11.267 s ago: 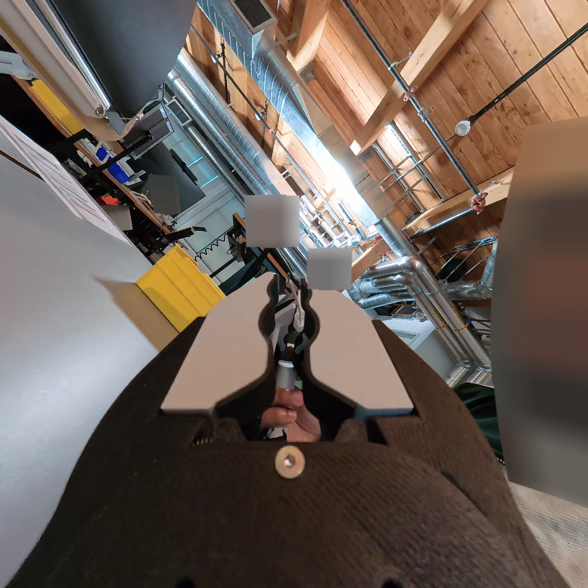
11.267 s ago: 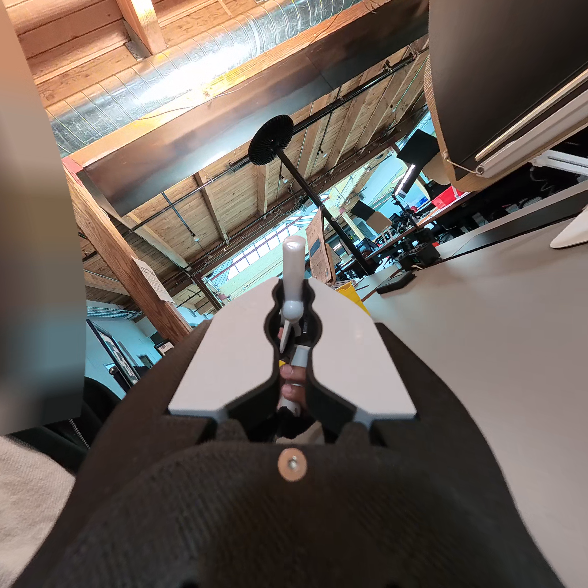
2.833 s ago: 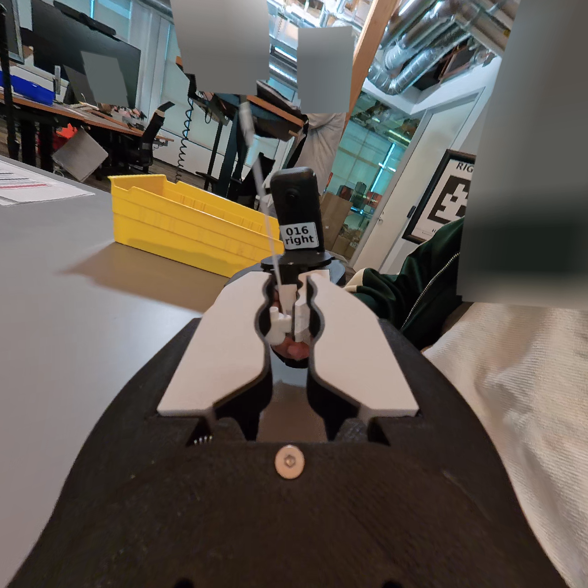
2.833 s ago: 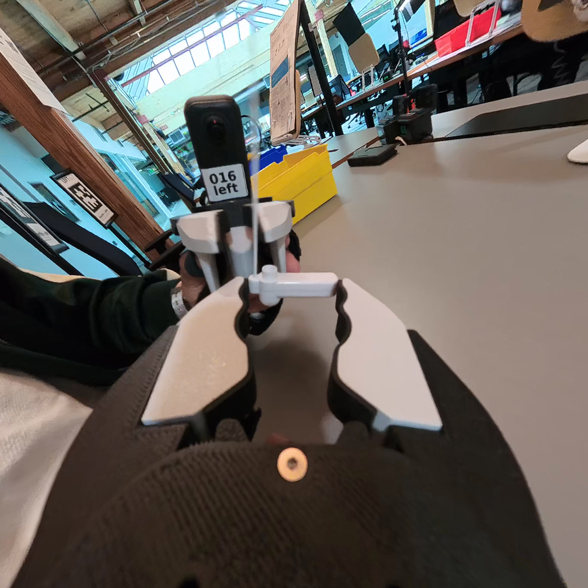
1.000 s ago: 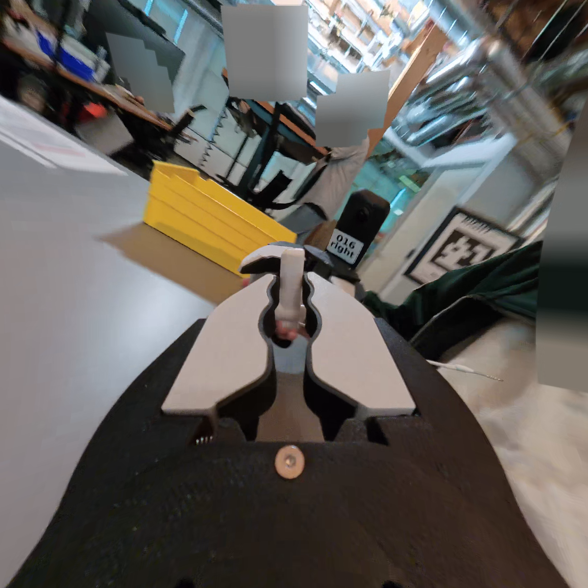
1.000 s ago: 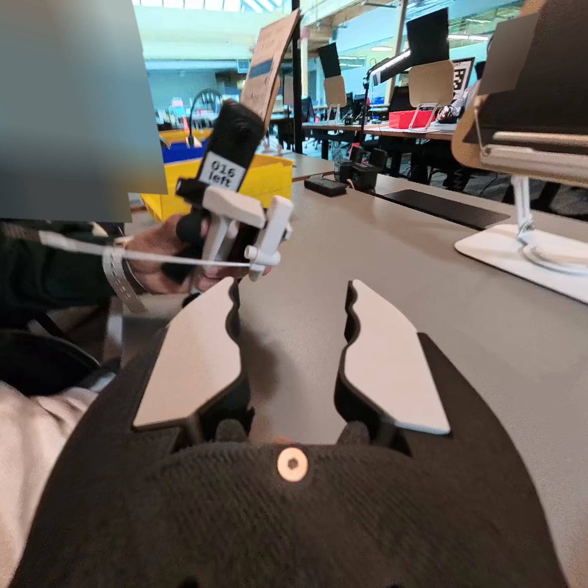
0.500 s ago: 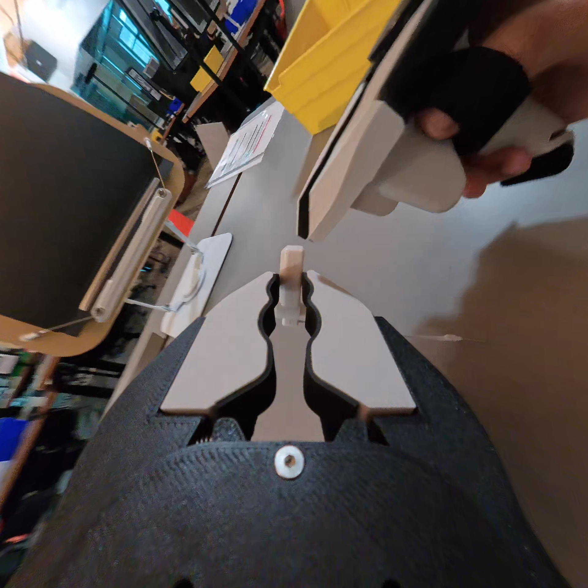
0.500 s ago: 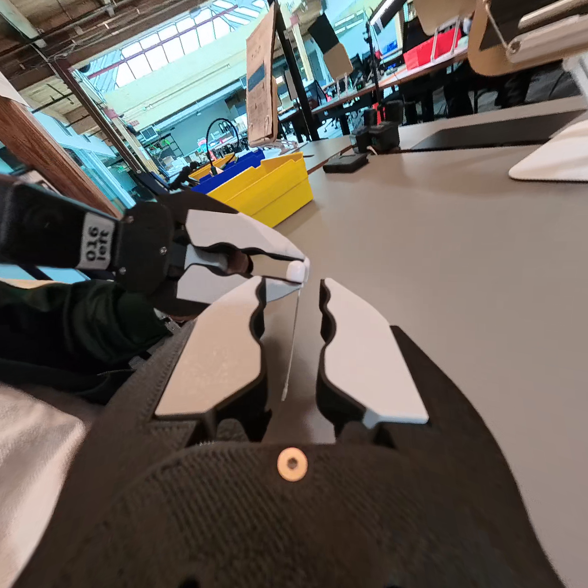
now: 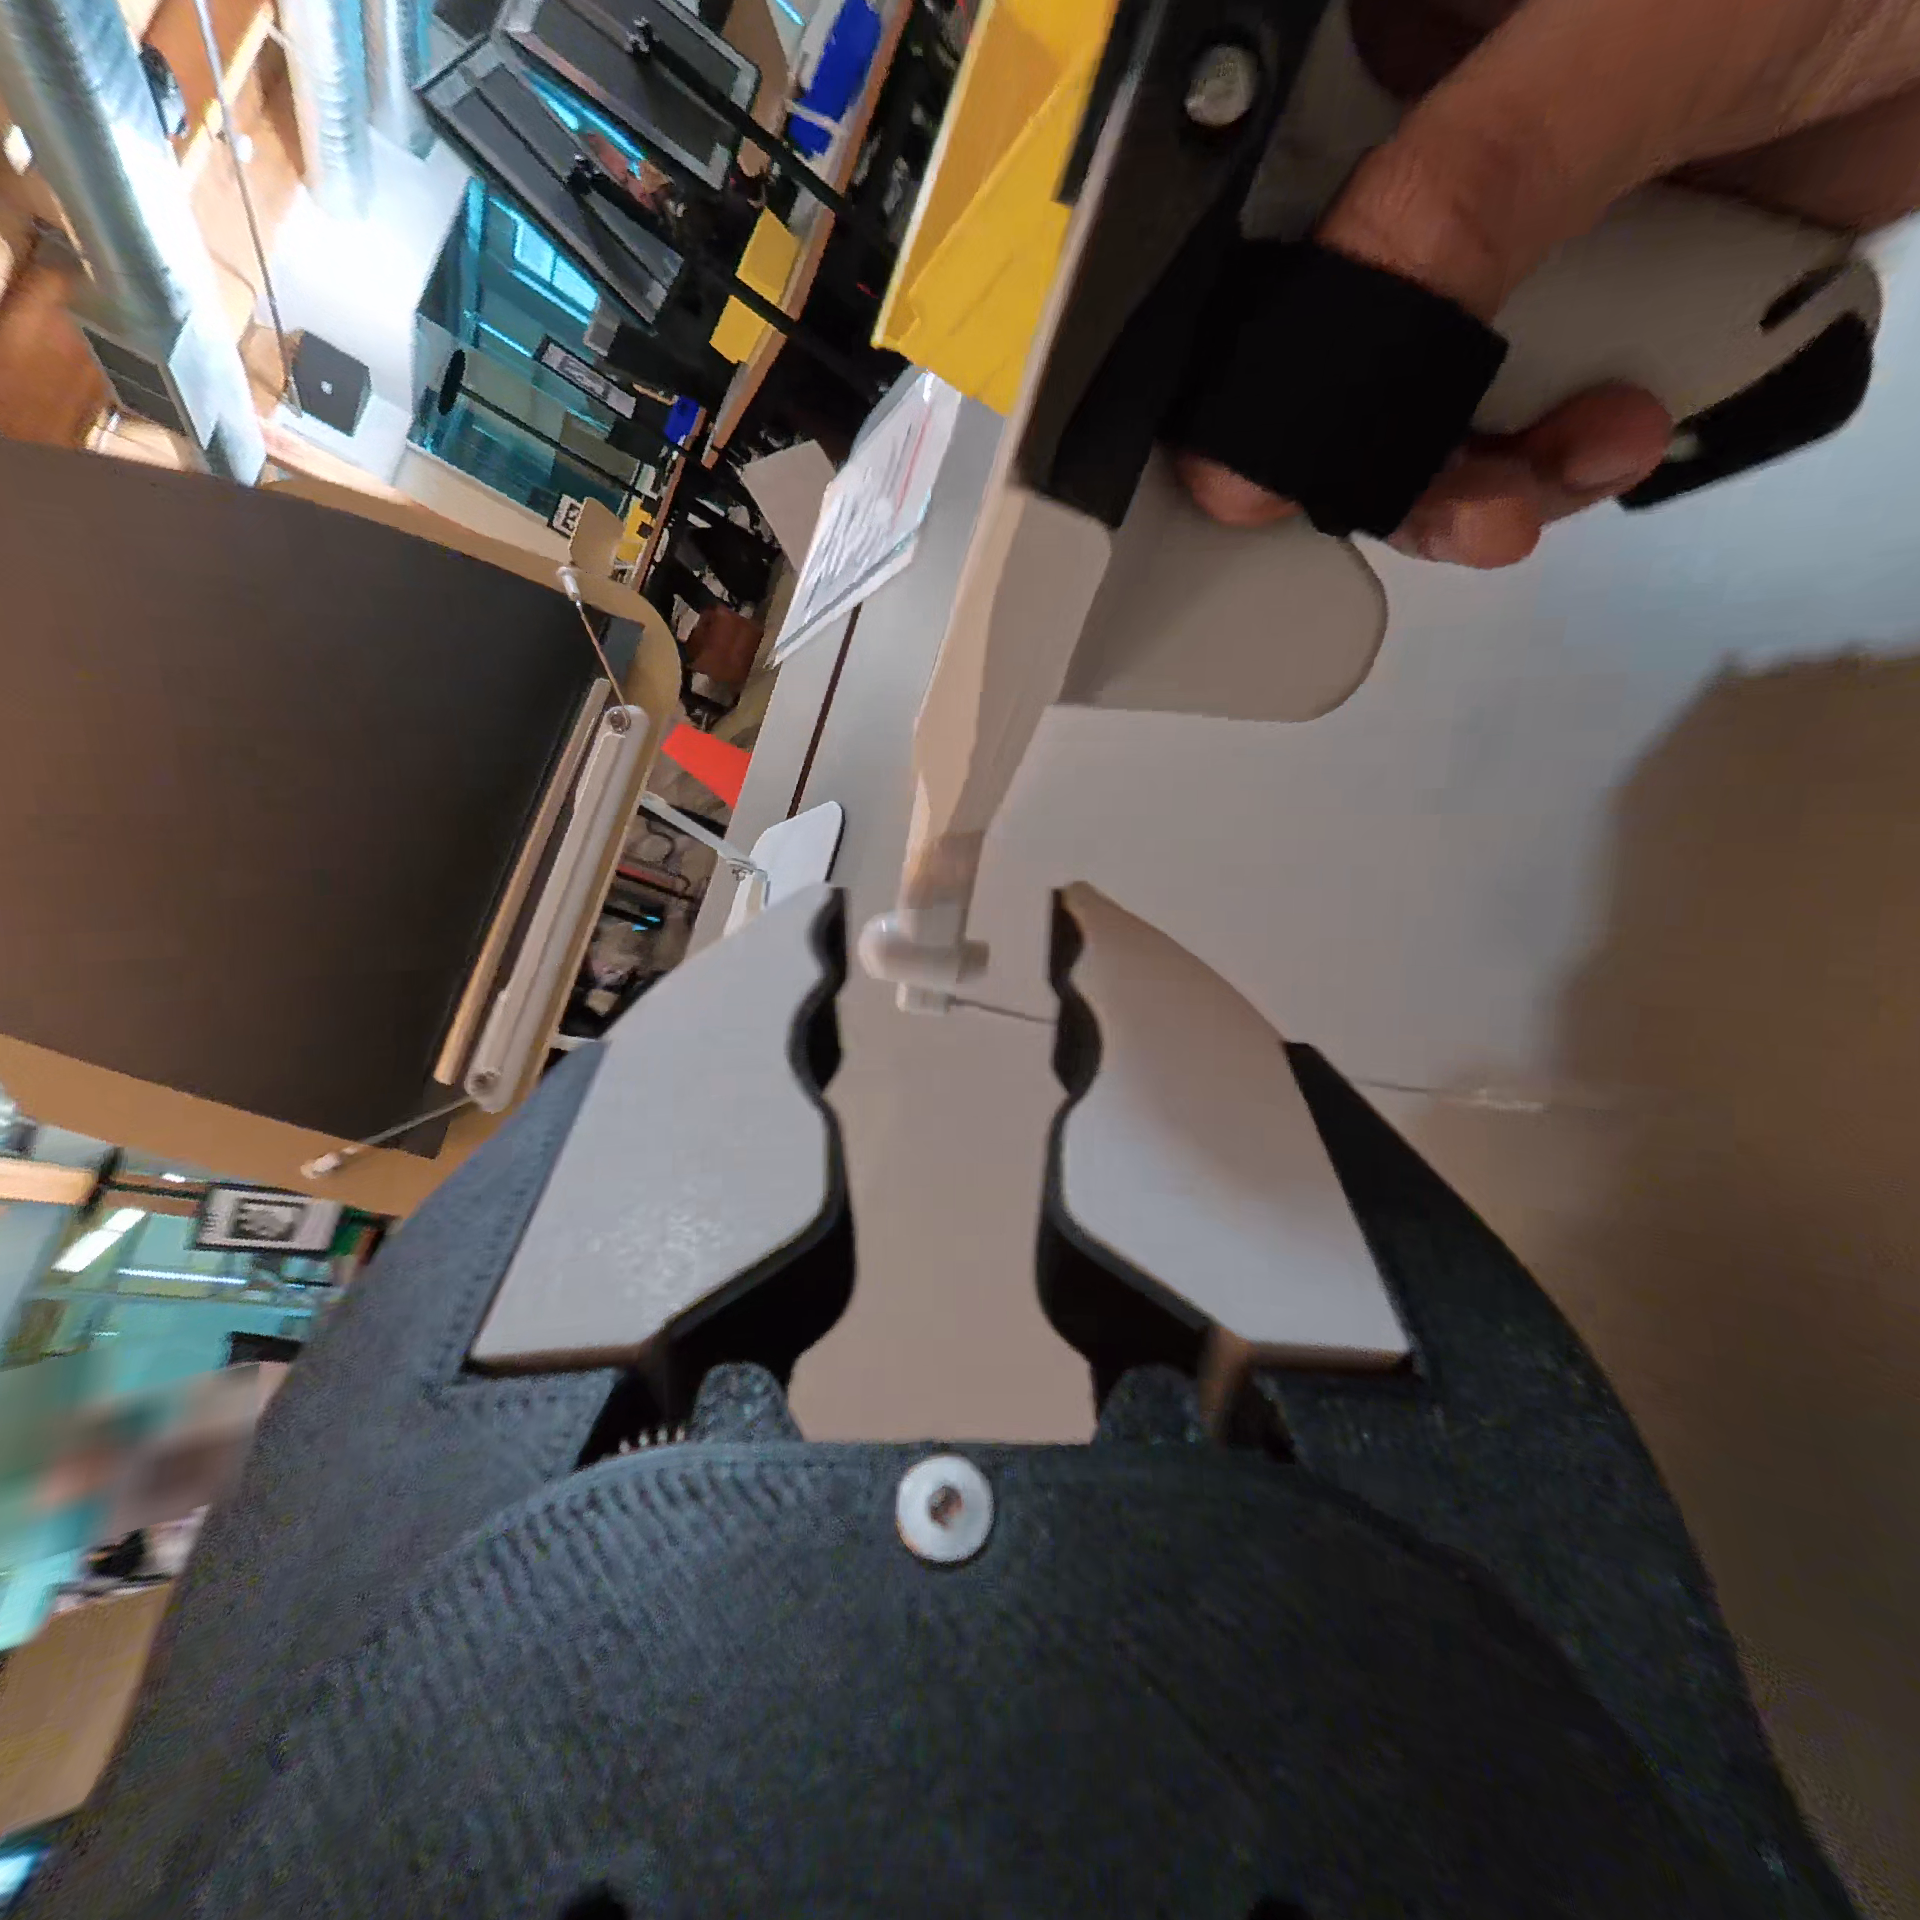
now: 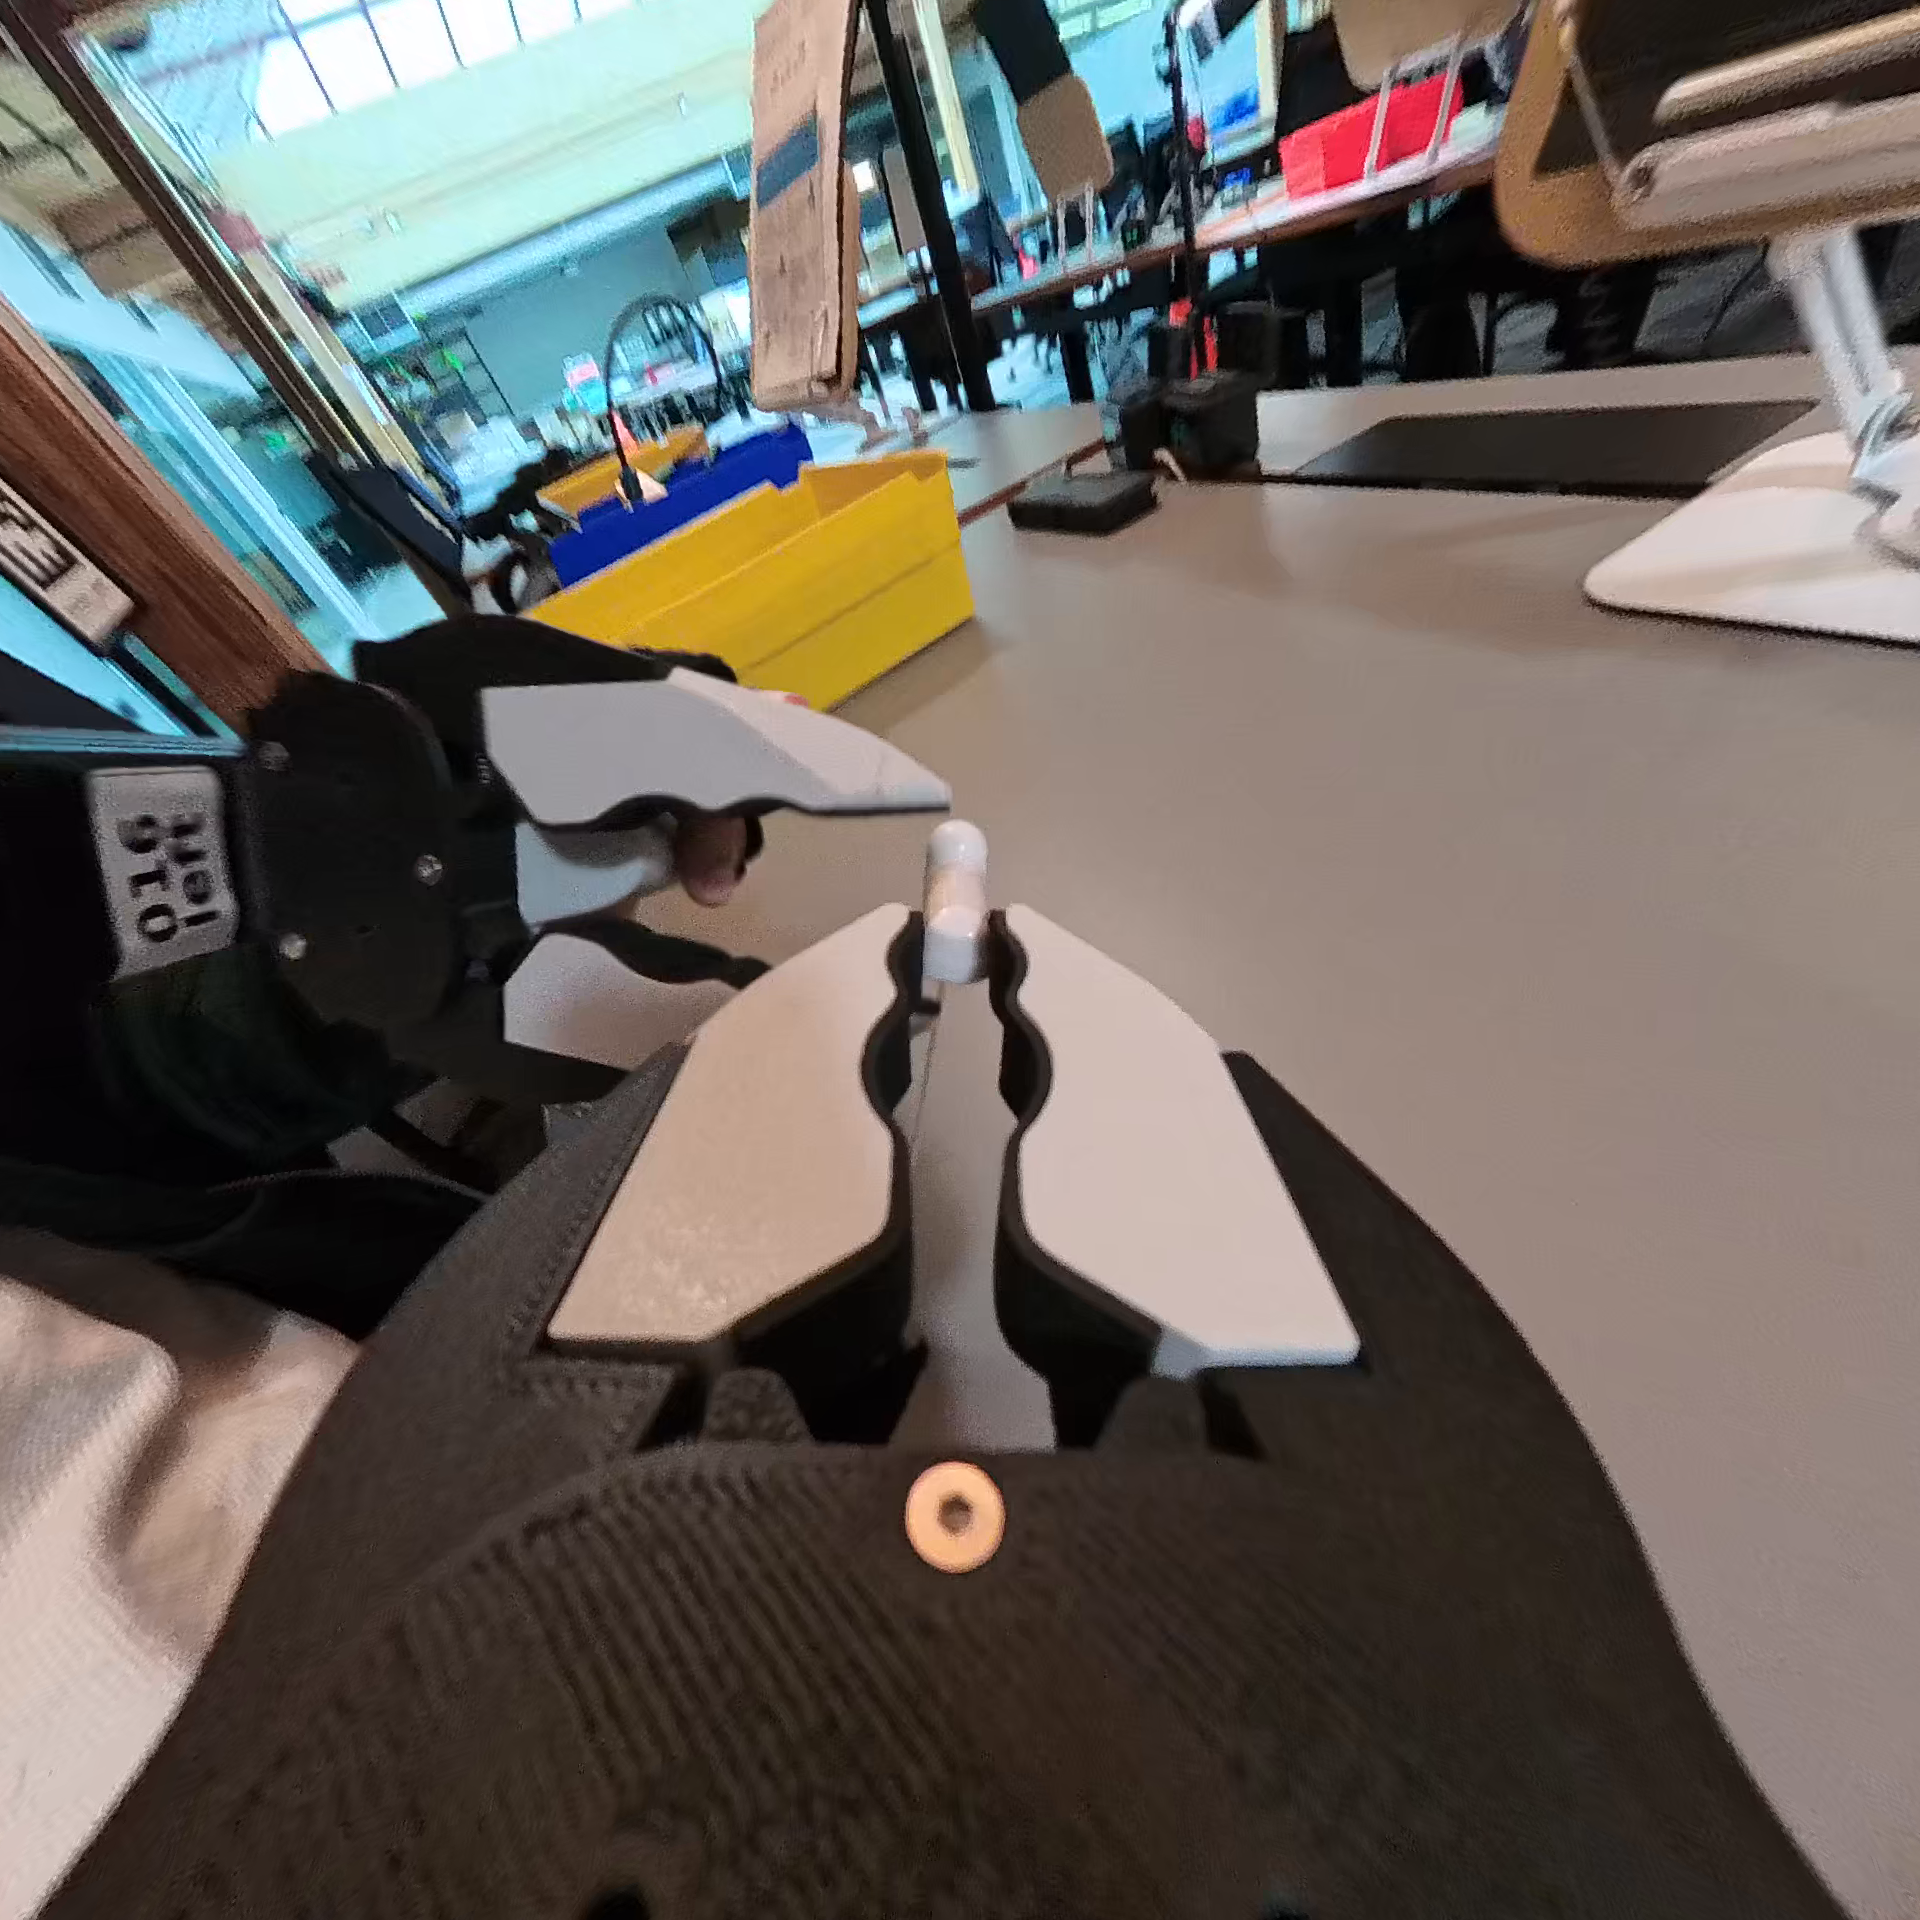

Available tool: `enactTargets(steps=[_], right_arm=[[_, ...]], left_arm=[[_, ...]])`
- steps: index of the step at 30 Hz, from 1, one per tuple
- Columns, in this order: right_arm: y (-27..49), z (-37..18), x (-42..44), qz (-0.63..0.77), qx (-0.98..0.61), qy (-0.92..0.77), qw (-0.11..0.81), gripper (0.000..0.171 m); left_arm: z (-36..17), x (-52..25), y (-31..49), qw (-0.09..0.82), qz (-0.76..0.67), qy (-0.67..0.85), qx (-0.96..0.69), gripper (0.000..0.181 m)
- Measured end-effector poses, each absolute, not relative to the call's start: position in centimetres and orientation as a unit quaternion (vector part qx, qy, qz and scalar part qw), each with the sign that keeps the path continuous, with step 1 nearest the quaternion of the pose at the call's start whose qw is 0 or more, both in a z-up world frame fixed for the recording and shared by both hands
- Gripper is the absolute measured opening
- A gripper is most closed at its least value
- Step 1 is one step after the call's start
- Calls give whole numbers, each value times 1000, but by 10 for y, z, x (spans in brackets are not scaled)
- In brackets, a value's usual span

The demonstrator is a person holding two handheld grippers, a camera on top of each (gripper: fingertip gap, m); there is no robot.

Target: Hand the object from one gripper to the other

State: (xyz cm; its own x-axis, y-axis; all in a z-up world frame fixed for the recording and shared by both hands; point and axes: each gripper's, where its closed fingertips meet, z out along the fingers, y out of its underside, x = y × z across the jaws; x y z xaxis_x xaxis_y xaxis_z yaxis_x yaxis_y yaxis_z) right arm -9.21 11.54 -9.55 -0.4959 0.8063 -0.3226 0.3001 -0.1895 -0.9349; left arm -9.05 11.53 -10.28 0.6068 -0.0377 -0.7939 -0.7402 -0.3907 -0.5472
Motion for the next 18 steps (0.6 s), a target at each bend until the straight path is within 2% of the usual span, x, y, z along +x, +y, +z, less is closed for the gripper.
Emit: enactTargets(steps=[3,5,11,16,18], right_arm=[[127,-80,-90,663,-447,-566,200,12],[129,-69,-86,694,-426,-549,189,12],[114,-53,-70,747,-335,-555,146,12],[100,-49,-61,748,-286,-579,153,12],[95,-50,-60,743,-281,-588,154,12]], left_arm=[[-92,-93,115,557,265,191,-763,60],[-83,-92,112,610,159,147,-762,61],[-64,-74,102,682,-131,87,-714,41],[-51,-57,93,686,-281,84,-666,26],[-50,-56,92,684,-304,81,-658,14]])
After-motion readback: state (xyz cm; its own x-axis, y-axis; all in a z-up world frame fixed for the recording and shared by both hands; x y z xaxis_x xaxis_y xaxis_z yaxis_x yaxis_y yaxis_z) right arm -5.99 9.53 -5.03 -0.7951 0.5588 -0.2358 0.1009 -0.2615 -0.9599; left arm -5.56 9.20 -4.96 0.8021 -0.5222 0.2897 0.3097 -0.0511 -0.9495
